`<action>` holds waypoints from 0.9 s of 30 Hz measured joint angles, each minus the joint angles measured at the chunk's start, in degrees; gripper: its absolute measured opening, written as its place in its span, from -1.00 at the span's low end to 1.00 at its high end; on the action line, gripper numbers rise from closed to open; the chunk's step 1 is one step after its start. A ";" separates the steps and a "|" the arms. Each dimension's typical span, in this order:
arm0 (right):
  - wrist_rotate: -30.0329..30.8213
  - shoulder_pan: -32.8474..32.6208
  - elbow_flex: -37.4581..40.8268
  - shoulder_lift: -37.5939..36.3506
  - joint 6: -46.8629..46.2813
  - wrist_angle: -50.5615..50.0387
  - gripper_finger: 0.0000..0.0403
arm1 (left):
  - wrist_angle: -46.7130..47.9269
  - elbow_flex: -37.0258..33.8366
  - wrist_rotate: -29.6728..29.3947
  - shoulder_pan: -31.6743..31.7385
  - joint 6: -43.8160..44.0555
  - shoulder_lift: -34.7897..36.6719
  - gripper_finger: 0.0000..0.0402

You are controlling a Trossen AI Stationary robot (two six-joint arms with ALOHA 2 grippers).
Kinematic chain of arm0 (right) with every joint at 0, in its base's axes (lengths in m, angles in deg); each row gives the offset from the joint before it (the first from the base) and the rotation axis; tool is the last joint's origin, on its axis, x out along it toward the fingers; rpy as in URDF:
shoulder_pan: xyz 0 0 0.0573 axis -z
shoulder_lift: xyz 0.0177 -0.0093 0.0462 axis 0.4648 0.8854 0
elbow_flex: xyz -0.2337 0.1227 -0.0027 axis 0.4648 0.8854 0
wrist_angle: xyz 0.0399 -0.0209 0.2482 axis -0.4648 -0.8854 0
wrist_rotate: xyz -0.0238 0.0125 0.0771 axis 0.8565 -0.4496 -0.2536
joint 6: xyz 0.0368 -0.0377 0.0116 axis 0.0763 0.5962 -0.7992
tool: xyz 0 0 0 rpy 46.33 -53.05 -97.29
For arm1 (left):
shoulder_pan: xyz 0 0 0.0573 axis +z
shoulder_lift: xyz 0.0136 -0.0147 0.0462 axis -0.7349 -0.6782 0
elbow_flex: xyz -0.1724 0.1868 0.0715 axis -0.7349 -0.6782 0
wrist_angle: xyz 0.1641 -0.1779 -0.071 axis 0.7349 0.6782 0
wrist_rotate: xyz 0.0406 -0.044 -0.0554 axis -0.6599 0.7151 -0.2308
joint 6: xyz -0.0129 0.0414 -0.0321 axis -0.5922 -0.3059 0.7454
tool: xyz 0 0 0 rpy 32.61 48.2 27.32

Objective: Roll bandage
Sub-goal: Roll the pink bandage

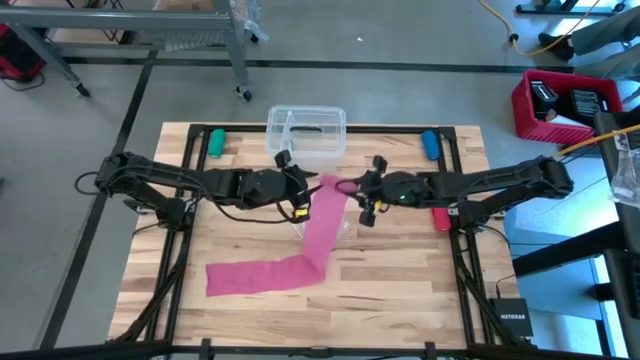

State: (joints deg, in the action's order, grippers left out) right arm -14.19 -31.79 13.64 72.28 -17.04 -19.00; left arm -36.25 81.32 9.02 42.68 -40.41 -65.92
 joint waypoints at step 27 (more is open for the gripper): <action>-3.79 0.01 0.02 8.49 2.60 3.39 -0.27 | 3.64 0.44 6.92 -0.39 -1.53 -4.58 -0.30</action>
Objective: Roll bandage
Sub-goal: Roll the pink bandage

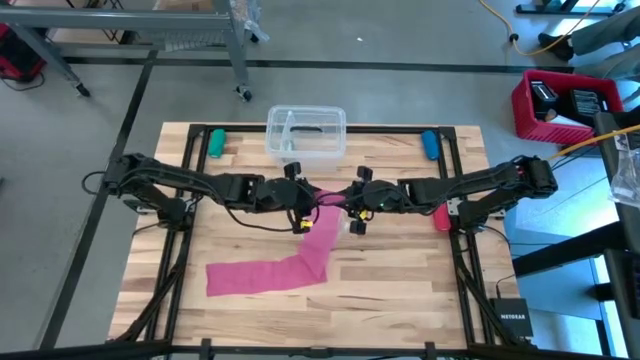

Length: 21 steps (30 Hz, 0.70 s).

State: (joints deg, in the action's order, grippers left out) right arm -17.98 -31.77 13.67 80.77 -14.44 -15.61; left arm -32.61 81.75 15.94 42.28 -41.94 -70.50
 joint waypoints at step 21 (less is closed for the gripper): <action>-0.54 0.00 0.00 -0.02 0.72 0.17 -0.27 | -1.46 0.00 7.17 3.67 4.84 -0.25 0.03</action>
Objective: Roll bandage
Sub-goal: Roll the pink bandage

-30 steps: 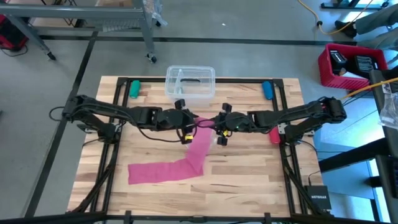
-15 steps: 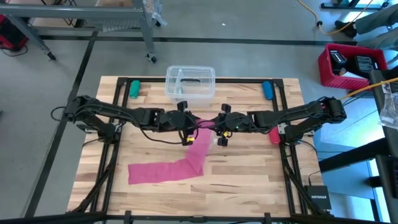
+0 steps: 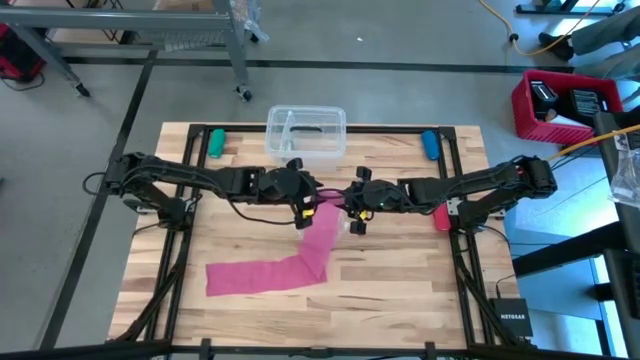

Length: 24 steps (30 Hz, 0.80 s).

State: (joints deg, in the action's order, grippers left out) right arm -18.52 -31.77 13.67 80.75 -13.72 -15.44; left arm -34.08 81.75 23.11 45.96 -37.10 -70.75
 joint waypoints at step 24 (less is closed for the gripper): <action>-1.97 -0.04 0.04 0.00 -0.04 1.86 -0.27 | -2.67 0.05 -0.13 -2.02 -9.23 -3.34 0.05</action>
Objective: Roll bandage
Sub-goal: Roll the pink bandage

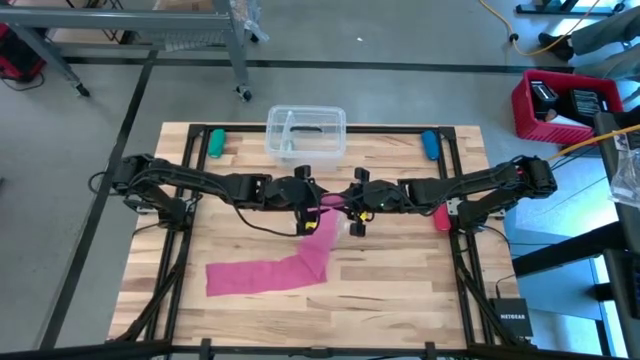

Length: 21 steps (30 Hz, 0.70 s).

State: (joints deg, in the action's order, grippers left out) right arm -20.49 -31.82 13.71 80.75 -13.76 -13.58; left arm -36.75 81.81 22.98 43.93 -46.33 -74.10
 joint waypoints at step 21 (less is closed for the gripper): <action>-11.22 -0.04 -7.24 -4.72 -5.28 -20.35 0.07 | 2.05 -0.03 0.03 -0.84 -4.05 -0.09 -0.45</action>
State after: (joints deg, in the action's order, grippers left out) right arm -31.71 -31.86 6.47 76.03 -19.04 -33.93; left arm -34.70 81.78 23.01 43.10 -50.37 -74.18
